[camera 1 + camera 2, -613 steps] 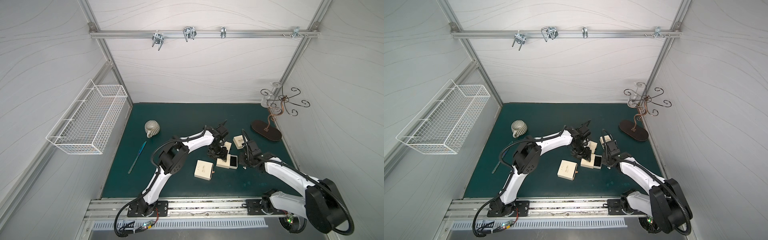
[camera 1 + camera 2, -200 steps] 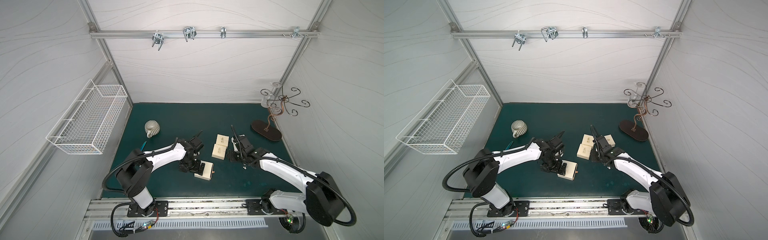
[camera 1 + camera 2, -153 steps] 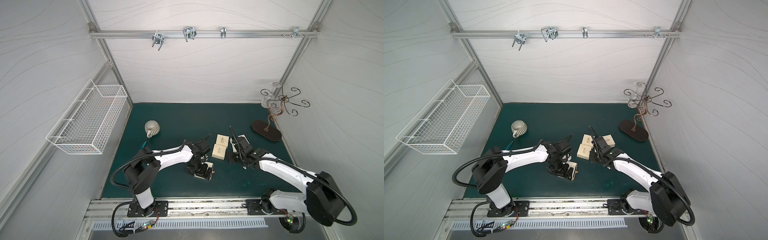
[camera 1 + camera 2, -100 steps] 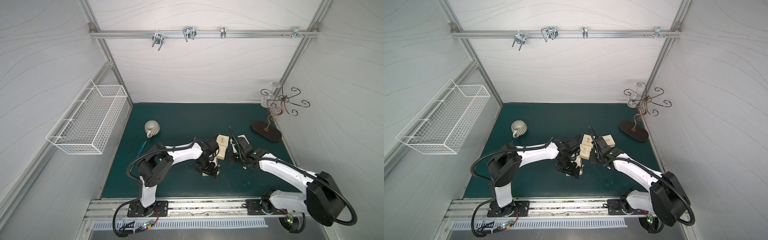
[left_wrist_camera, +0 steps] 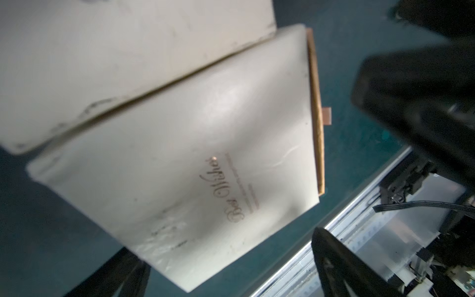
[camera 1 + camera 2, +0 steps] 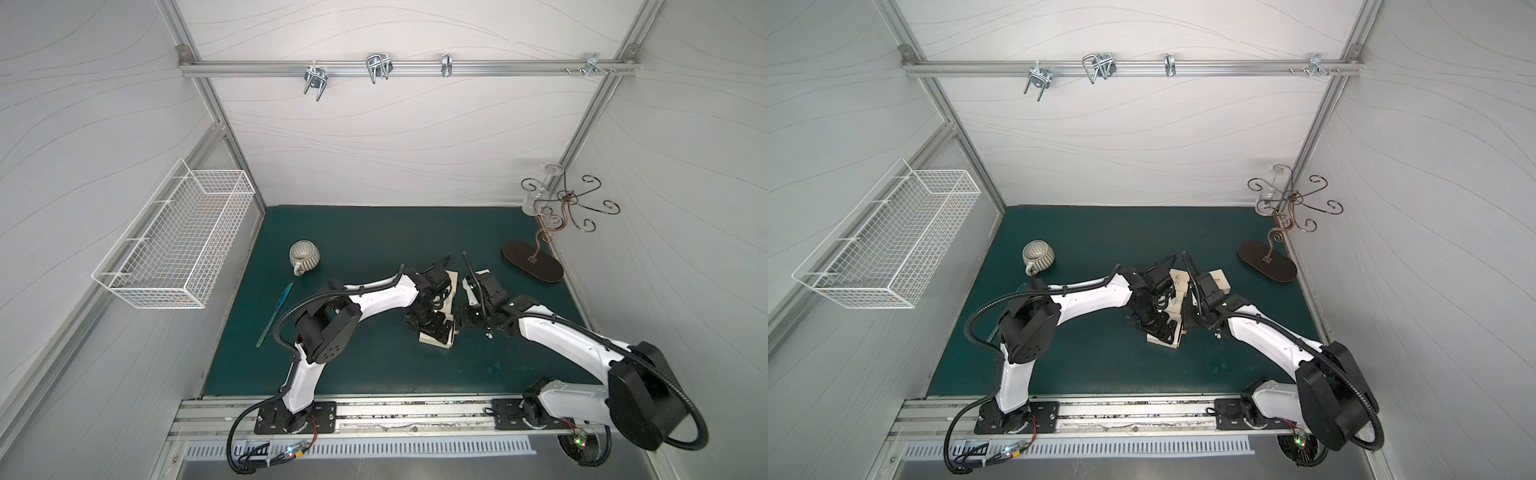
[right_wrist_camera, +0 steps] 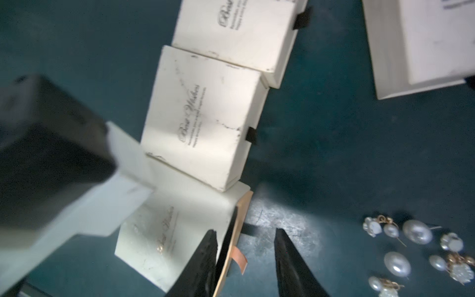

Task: Take out the earrings from the drawer-style jewelry box
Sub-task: Move the jewelry box to the center of the board, then open the drawer in the jewelry box.

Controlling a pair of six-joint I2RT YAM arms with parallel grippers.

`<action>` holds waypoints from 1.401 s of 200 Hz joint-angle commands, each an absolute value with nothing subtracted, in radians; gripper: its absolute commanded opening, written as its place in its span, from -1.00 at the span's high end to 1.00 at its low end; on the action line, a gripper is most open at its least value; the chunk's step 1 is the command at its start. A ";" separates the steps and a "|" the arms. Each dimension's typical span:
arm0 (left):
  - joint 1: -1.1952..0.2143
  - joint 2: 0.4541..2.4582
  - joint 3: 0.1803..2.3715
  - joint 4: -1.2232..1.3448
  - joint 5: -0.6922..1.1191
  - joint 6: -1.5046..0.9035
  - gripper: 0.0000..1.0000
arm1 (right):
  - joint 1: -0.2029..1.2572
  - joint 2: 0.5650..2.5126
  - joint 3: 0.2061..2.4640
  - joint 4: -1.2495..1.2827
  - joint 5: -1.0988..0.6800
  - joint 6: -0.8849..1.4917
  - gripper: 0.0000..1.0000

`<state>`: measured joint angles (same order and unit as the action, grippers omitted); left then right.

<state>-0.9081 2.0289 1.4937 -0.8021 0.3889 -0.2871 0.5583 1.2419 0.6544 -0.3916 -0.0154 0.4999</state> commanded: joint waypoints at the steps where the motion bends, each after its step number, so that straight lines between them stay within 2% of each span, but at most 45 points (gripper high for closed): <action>1: -0.897 2.019 1.501 -0.769 0.451 -0.277 -0.93 | 0.490 1.214 0.599 -0.393 -0.116 0.537 0.24; 40: -0.888 2.059 1.515 -0.746 0.486 -0.291 -0.90 | 0.426 1.159 0.538 -0.387 -0.189 0.538 0.26; 119: -0.853 2.094 1.536 -0.701 0.484 -0.372 -0.70 | 0.458 1.164 0.541 -0.352 -0.225 0.518 0.26; 182: -0.822 2.105 1.524 -0.673 0.499 -0.428 -0.54 | 0.533 1.248 0.591 -0.435 -0.117 0.486 0.27; 241: -0.803 2.131 1.526 -0.721 0.402 -0.472 -0.29 | 0.600 1.320 0.647 -0.508 0.009 0.478 0.26; 280: -0.790 2.131 1.501 -0.722 0.382 -0.493 -0.20 | 0.610 1.379 0.674 -0.540 0.064 0.495 0.25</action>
